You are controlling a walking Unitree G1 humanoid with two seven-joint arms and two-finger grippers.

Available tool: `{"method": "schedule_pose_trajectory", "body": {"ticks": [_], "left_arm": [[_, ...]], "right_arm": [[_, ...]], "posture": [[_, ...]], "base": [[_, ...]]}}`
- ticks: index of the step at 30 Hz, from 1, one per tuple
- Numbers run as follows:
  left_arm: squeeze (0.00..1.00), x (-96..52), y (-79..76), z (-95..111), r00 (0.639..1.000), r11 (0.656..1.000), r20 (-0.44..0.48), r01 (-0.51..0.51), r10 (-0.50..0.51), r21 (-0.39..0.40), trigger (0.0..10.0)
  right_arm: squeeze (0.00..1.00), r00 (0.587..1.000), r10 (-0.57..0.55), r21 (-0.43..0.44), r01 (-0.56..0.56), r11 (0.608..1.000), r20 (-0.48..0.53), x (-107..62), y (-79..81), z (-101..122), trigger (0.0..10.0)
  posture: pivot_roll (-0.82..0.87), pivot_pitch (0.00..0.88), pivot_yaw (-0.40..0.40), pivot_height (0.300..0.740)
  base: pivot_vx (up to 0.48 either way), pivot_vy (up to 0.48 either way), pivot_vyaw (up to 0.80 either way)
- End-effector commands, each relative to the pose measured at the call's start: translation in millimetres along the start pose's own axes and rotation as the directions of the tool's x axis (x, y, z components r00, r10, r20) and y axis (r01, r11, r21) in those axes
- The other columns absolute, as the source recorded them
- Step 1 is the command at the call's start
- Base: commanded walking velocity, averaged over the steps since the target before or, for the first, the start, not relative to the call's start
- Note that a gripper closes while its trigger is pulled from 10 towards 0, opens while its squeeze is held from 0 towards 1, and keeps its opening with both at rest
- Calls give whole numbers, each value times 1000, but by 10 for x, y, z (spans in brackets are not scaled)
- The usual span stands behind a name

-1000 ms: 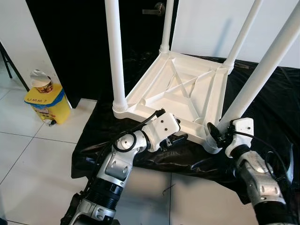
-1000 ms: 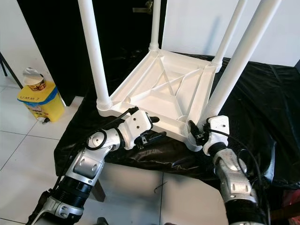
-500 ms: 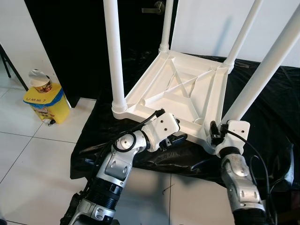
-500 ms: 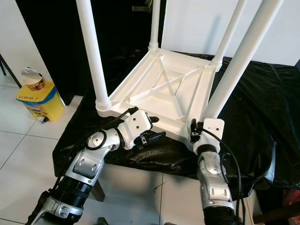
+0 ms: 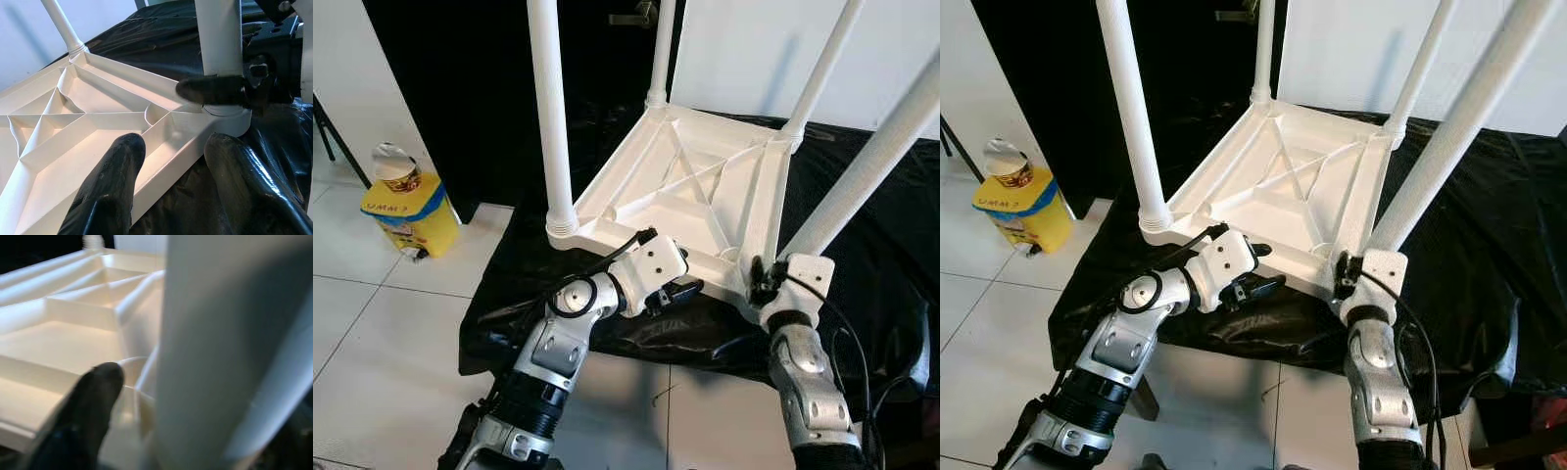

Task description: Building children table

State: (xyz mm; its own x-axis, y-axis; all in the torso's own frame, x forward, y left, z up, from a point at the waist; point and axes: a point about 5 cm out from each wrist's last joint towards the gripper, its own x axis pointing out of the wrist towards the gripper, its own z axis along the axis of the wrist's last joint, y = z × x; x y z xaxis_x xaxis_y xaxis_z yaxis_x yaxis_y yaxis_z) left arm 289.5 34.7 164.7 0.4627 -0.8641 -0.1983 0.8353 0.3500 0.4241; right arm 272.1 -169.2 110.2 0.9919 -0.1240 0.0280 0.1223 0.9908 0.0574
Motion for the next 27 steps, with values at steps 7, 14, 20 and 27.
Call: {"method": "schedule_pose_trajectory", "body": {"ticks": [7, 14, 20, 27], "left_arm": [[0, -13, 27, -7, 992, 992, 0, -124, 124, 0, 10000], [0, -5, 49, -5, 991, 991, 2, -130, 130, -1, 10000], [0, -13, 76, -2, 990, 990, 2, -138, 138, 2, 10000], [0, -39, 101, -5, 989, 989, -2, -149, 149, 7, 10000]], "right_arm": [[1000, 987, 159, -47, -158, 986, 33, -65, -196, 78, 10000], [1000, 938, 345, -85, -343, 935, 12, -91, -329, 117, 10000], [443, 905, 425, -115, -424, 898, -17, -37, -403, 137, 10000], [0, 863, 500, -143, -504, 852, -65, 88, -423, 78, 10000]], "posture": [[-3, 0, -76, 740], [-11, 2, -64, 740], [-7, 0, -62, 740], [11, 0, -62, 740]], "base": [[0, 0, 0], [0, 0, 0], [0, 0, 0], [0, 0, 0]]}}
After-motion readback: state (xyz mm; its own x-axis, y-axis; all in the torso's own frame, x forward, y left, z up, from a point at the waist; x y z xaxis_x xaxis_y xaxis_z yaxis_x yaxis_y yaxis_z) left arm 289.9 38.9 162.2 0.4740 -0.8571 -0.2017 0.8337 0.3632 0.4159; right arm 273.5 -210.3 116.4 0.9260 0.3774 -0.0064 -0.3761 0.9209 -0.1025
